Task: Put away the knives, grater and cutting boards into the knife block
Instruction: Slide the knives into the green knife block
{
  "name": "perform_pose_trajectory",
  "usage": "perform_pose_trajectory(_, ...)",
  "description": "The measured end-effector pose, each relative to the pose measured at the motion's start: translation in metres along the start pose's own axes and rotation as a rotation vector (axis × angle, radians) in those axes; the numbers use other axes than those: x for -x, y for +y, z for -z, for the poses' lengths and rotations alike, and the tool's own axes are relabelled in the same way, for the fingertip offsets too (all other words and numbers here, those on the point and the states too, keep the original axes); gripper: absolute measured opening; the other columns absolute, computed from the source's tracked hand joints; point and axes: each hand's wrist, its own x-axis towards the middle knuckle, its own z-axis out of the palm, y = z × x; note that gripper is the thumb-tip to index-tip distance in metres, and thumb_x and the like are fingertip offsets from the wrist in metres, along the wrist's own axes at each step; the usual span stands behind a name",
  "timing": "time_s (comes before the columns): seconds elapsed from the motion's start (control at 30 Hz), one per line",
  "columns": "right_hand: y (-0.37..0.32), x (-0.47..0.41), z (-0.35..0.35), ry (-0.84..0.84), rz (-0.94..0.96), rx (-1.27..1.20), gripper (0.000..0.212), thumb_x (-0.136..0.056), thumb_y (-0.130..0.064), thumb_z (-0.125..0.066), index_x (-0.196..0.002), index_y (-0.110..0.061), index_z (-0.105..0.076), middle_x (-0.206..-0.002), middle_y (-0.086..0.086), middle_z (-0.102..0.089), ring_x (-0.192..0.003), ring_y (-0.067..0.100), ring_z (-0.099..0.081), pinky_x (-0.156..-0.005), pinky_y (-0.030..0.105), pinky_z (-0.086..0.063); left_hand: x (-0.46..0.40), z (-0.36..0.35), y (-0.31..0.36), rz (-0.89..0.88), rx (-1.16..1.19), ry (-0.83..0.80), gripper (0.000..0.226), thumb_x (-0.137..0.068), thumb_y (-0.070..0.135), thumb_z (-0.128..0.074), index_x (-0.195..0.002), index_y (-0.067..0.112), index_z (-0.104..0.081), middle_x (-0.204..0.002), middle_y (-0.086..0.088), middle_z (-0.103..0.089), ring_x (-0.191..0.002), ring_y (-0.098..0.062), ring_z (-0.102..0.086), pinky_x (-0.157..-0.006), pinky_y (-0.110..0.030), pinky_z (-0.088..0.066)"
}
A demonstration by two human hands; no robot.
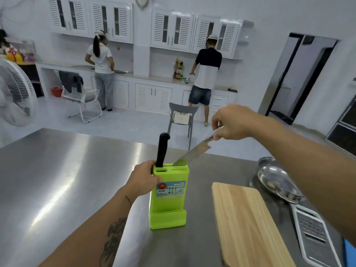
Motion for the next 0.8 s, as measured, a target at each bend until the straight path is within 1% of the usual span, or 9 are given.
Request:
perform_pose_trajectory(0.1,-0.004,-0.01,0.005,0.004,0.003,0.01,0.019,-0.075,-0.044,-0.077,-0.08,-0.028,-0.068,-0.077,-0.01,-0.064,-0.074,0.012,-0.059,-0.063,0.034,-0.052,-0.002,0.001,0.0,-0.011,0.002,-0.018,0.052,-0.072,0.014,-0.077,-0.12,0.023,-0.06,-0.107,0.001,-0.069,-0.096,-0.018,-0.067,-0.087,-0.039,-0.057)
perform_pose_trajectory(0.2,-0.01,-0.019,0.012,-0.029,0.016,0.019,0.015,-0.075,-0.037,-0.079,-0.081,-0.026,-0.07,-0.077,-0.008,-0.065,-0.072,0.012,-0.06,-0.058,0.029,-0.048,-0.005,0.001,0.001,-0.017,0.021,-0.04,0.052,-0.072,0.012,-0.076,-0.12,0.025,-0.06,-0.108,0.002,-0.069,-0.097,-0.017,-0.067,-0.088,-0.038,-0.057)
perform_pose_trajectory(0.33,-0.02,-0.033,0.007,-0.028,0.028,-0.03,0.02,-0.069,-0.036,-0.083,-0.081,-0.024,-0.071,-0.08,-0.005,-0.067,-0.075,0.016,-0.063,-0.063,0.03,-0.052,-0.008,-0.002,0.003,-0.03,0.047,-0.049,0.051,-0.073,0.006,-0.074,-0.12,0.025,-0.062,-0.107,0.002,-0.07,-0.098,-0.017,-0.067,-0.087,-0.037,-0.057)
perform_pose_trajectory(0.43,-0.029,-0.044,-0.012,-0.057,0.03,-0.098,0.027,-0.067,-0.037,-0.086,-0.083,-0.02,-0.072,-0.082,-0.004,-0.067,-0.076,0.016,-0.062,-0.063,0.029,-0.05,-0.009,-0.004,0.006,-0.037,0.051,-0.049,0.049,-0.075,0.005,-0.073,-0.117,0.027,-0.061,-0.105,0.003,-0.068,-0.099,-0.018,-0.067,-0.083,-0.035,-0.057)
perform_pose_trajectory(0.5,-0.03,-0.049,-0.027,-0.057,0.007,-0.159,0.028,-0.066,-0.036,-0.087,-0.081,-0.019,-0.071,-0.081,-0.003,-0.067,-0.075,0.015,-0.061,-0.063,0.03,-0.049,-0.011,-0.005,0.007,-0.046,0.067,-0.051,0.05,-0.076,0.005,-0.073,-0.115,0.032,-0.056,-0.106,0.002,-0.066,-0.098,-0.02,-0.066,-0.079,-0.037,-0.059)
perform_pose_trajectory(0.57,-0.028,-0.051,-0.043,-0.042,-0.019,-0.214,0.026,-0.065,-0.033,-0.086,-0.08,-0.018,-0.071,-0.08,-0.003,-0.068,-0.072,0.011,-0.057,-0.061,0.029,-0.045,-0.01,-0.006,0.007,-0.055,0.082,-0.044,0.053,-0.077,0.004,-0.072,-0.111,0.037,-0.051,-0.106,0.002,-0.065,-0.096,-0.021,-0.067,-0.073,-0.034,-0.059)
perform_pose_trajectory(0.63,-0.028,-0.051,-0.059,-0.035,-0.036,-0.262,0.026,-0.065,-0.031,-0.086,-0.081,-0.017,-0.072,-0.08,-0.002,-0.068,-0.072,0.013,-0.058,-0.058,0.027,-0.043,-0.011,-0.007,0.006,-0.054,0.09,-0.037,0.052,-0.077,0.004,-0.072,-0.109,0.038,-0.05,-0.106,0.002,-0.065,-0.096,-0.02,-0.067,-0.074,-0.035,-0.06)
perform_pose_trajectory(0.7,-0.032,-0.053,-0.074,-0.056,-0.036,-0.298,0.026,-0.065,-0.029,-0.086,-0.082,-0.017,-0.071,-0.08,-0.002,-0.067,-0.074,0.015,-0.058,-0.058,0.026,-0.043,-0.013,-0.01,0.005,-0.049,0.093,-0.041,0.052,-0.077,0.004,-0.072,-0.112,0.035,-0.05,-0.108,0.002,-0.066,-0.097,-0.02,-0.067,-0.077,-0.037,-0.06)
perform_pose_trajectory(0.8,-0.04,-0.057,-0.094,-0.065,-0.064,-0.435,0.023,-0.067,-0.021,-0.085,-0.086,-0.018,-0.072,-0.083,-0.002,-0.067,-0.078,0.015,-0.061,-0.066,0.028,-0.049,-0.013,-0.012,0.003,-0.047,0.081,-0.027,0.051,-0.078,0.005,-0.071,-0.113,0.035,-0.05,-0.107,0.003,-0.066,-0.098,-0.019,-0.066,-0.078,-0.035,-0.059)
